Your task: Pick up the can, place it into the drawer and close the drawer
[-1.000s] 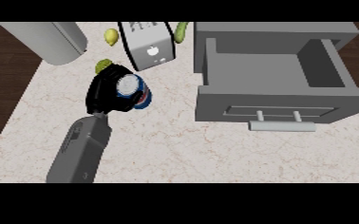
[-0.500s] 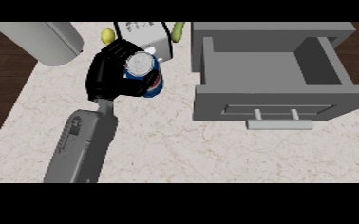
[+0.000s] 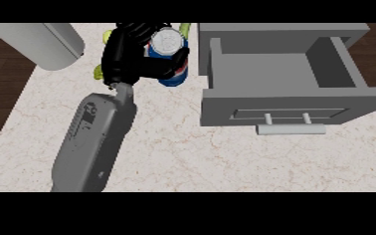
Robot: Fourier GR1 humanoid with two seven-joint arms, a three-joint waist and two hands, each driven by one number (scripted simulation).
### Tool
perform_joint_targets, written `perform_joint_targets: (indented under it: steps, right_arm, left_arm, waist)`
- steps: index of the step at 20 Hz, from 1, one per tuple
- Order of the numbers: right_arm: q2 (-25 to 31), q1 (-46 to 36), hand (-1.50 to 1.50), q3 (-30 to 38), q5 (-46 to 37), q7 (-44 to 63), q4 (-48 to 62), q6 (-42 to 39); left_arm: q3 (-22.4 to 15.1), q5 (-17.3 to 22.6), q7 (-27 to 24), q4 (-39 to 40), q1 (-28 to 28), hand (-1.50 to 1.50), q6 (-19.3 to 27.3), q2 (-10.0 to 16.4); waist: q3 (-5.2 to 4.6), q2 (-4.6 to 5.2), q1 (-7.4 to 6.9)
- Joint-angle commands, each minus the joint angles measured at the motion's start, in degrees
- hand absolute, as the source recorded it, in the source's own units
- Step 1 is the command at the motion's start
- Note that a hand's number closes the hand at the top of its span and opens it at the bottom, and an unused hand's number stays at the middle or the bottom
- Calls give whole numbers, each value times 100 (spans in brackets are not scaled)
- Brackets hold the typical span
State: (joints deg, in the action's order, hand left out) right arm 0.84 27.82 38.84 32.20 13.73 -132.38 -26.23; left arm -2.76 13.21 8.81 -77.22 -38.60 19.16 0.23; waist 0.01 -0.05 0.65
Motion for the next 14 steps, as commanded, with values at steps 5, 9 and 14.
perform_joint_targets:
  steps: [5,9,14]
  right_arm:
    - [-80,-35,-150,15,-101,-208,195,-123]
    - [6,-251,-150,-30,-72,119,19,40]
    - [49,-426,-150,-32,-137,107,176,62]
  left_arm:
    - [47,58,76,914,-1208,150,380,-23]
    - [-235,208,212,1345,-1962,150,1041,-23]
    - [-642,632,-262,1920,-2121,150,1157,-23]
  waist:
    - [1,11,44]
    - [1,12,60]
    - [1,17,76]
